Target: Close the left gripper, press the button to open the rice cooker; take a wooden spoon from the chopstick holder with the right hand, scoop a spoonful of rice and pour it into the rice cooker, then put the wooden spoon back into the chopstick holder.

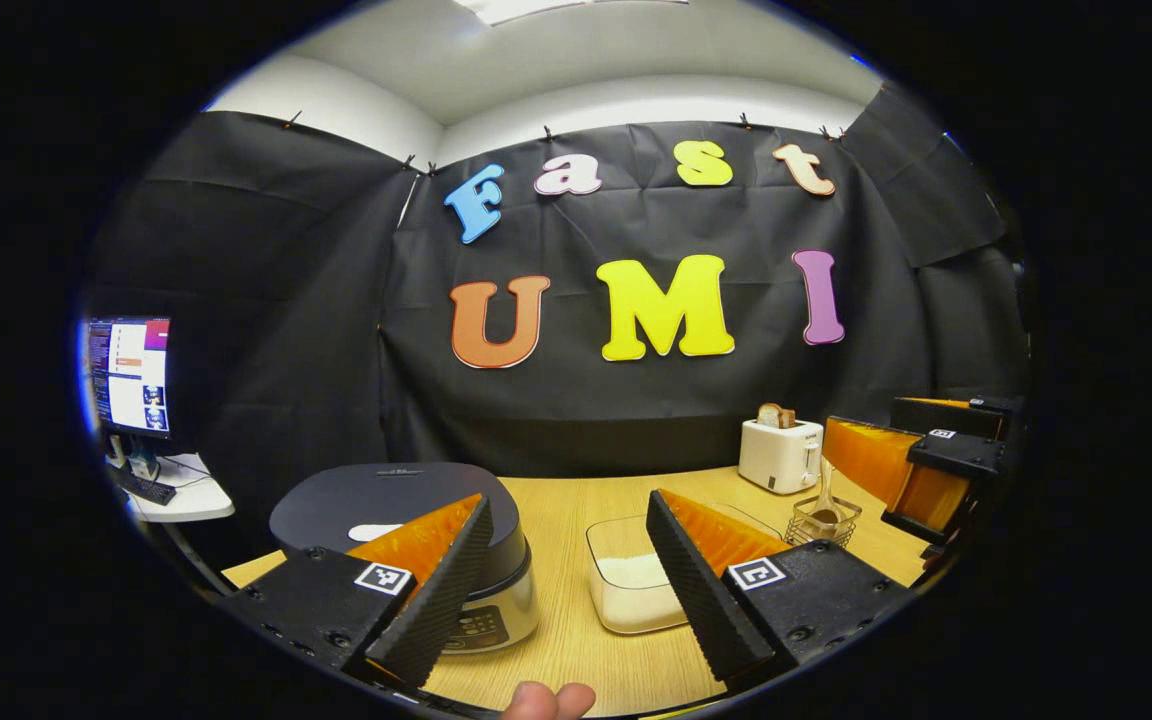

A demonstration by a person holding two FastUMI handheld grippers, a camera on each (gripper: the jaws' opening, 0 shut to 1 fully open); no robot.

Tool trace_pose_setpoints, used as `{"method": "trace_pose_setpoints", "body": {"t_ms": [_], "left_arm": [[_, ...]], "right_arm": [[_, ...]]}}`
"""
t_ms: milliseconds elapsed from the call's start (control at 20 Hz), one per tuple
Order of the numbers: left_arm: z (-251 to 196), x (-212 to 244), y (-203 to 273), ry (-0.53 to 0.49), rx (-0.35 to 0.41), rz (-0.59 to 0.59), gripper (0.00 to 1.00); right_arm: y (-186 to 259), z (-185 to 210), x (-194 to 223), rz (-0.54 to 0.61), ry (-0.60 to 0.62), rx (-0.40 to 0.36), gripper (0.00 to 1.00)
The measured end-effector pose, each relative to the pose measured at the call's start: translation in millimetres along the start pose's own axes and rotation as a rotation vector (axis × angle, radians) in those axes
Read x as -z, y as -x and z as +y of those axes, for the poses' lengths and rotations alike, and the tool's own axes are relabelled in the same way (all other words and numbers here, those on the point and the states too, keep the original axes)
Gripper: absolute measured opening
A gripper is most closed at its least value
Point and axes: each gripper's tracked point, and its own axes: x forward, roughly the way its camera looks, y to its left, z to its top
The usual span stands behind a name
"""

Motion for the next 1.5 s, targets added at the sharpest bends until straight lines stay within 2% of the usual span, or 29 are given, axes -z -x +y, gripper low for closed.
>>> {"method": "trace_pose_setpoints", "body": {"t_ms": [400,550,650,950,1100,1250,1300,1350,1400,1500], "left_arm": [[5,2,1,-0.014,-0.046,0.015,0.99],[9,4,2,0.019,-0.082,0.023,0.99],[13,4,7,0.026,-0.131,0.019,0.99],[21,-2,11,0.001,-0.185,0.041,0.99],[47,-8,16,-0.032,-0.243,0.069,0.99],[69,-13,19,-0.044,-0.27,0.109,0.98],[75,-17,19,-0.048,-0.282,0.121,0.97],[82,-18,17,-0.051,-0.288,0.138,0.85],[85,-18,13,-0.048,-0.275,0.162,0.88],[92,-15,9,-0.017,-0.264,0.233,0.83]], "right_arm": [[-5,-13,-2,-0.021,0.03,0.019,0.96],[-8,-18,1,-0.031,0.021,0.014,0.96],[-10,-22,3,-0.023,0.011,0.003,0.95],[-16,-20,24,0.044,-0.027,-0.105,0.95],[-19,-21,34,0.075,-0.02,-0.16,0.95],[-22,-26,35,0.085,-0.027,-0.192,0.95],[-23,-30,34,0.078,-0.026,-0.189,0.95],[-24,-34,32,0.07,-0.02,-0.182,0.94],[-24,-36,30,0.061,-0.007,-0.179,0.95],[-25,-40,28,0.047,0.002,-0.185,0.94]]}}
